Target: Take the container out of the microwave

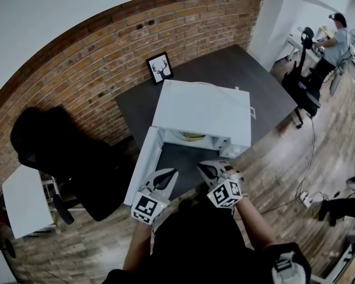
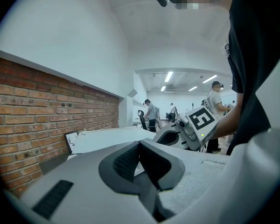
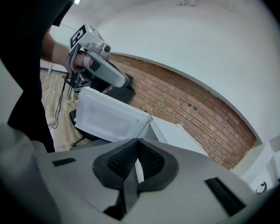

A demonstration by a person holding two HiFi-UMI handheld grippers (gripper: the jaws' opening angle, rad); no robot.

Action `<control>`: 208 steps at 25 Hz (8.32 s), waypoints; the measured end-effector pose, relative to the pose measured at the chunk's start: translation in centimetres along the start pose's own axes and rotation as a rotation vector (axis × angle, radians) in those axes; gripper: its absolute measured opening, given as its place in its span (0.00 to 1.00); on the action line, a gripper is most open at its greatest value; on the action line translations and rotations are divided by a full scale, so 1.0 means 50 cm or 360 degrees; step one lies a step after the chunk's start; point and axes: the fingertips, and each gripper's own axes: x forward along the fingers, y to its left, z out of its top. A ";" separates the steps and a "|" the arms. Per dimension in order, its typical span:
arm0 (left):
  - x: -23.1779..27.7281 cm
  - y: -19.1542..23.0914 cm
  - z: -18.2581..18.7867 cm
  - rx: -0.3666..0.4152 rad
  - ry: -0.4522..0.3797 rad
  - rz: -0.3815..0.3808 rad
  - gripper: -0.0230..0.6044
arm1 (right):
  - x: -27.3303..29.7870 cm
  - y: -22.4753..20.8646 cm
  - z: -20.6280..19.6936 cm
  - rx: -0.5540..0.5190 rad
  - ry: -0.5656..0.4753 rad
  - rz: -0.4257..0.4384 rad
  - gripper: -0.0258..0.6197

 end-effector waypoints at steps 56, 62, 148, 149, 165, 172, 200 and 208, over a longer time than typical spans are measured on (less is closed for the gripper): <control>-0.009 0.054 -0.058 -0.0137 0.0138 0.0202 0.04 | 0.297 -0.052 -0.284 0.0083 0.0430 0.0089 0.13; -0.011 0.064 -0.055 -0.0137 0.0142 0.0240 0.04 | 0.321 -0.059 -0.287 -0.0046 0.0449 0.0089 0.15; -0.021 -0.011 -0.087 -0.0133 0.0114 0.0069 0.04 | 0.218 0.071 -0.260 -0.0119 0.0557 0.0220 0.10; -0.019 -0.012 -0.087 -0.0131 0.0112 0.0065 0.04 | 0.211 0.068 -0.252 -0.0109 0.0543 0.0217 0.10; 0.002 -0.017 -0.089 -0.0120 0.0121 0.0036 0.04 | 0.111 0.090 -0.167 -0.0186 0.0376 0.0290 0.09; 0.005 -0.018 -0.092 -0.0111 0.0109 0.0017 0.04 | 0.087 0.100 -0.136 -0.0160 0.0323 0.0350 0.09; 0.009 -0.048 -0.122 -0.0131 0.0144 -0.0061 0.04 | 0.021 0.158 -0.081 -0.0228 0.0305 0.0521 0.08; 0.007 -0.049 -0.123 -0.0116 0.0142 -0.0059 0.04 | 0.024 0.157 -0.088 -0.0252 0.0321 0.0522 0.08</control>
